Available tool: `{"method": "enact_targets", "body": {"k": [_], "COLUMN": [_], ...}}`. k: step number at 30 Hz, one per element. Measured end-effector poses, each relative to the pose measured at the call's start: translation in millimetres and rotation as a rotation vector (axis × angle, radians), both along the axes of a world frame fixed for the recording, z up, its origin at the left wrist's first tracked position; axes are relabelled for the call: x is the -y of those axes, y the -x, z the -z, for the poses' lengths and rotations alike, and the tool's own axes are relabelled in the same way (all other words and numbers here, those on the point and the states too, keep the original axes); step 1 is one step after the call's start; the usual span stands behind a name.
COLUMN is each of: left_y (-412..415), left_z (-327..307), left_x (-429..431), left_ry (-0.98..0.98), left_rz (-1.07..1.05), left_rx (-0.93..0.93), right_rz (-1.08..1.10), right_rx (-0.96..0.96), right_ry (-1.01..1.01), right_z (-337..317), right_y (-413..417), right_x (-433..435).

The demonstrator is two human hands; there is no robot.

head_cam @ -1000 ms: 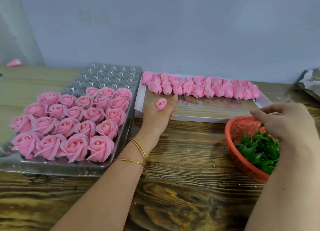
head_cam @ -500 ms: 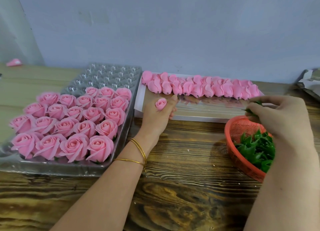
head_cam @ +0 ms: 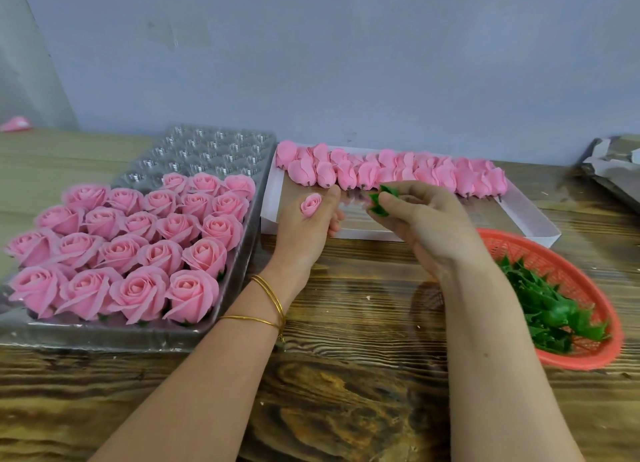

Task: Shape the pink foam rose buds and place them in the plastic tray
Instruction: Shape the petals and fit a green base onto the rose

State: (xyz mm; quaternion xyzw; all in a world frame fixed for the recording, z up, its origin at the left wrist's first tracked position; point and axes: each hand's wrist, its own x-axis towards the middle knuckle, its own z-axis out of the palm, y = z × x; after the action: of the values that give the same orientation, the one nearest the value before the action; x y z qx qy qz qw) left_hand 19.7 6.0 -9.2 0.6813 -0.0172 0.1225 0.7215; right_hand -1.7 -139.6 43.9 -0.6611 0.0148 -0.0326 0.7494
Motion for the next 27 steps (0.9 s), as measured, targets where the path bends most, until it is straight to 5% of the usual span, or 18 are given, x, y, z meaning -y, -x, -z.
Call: {"method": "enact_targets", "body": {"k": [8, 15, 27], "left_y": [3, 5, 5], "left_z": [-8, -16, -14], "left_x": [1, -1, 1], "left_ry": [0.131, 0.288, 0.231], "left_rz": [-0.023, 0.048, 0.067], "left_rx": [-0.034, -0.075, -0.069], "right_rz": [0.019, -0.091, -0.180], "right_rx": [-0.091, -0.176, -0.188], "right_ry": [0.173, 0.144, 0.011], "right_z": [23, 28, 28], "right_y": [-8, -7, -4], "right_x": [-19, -24, -36]}}
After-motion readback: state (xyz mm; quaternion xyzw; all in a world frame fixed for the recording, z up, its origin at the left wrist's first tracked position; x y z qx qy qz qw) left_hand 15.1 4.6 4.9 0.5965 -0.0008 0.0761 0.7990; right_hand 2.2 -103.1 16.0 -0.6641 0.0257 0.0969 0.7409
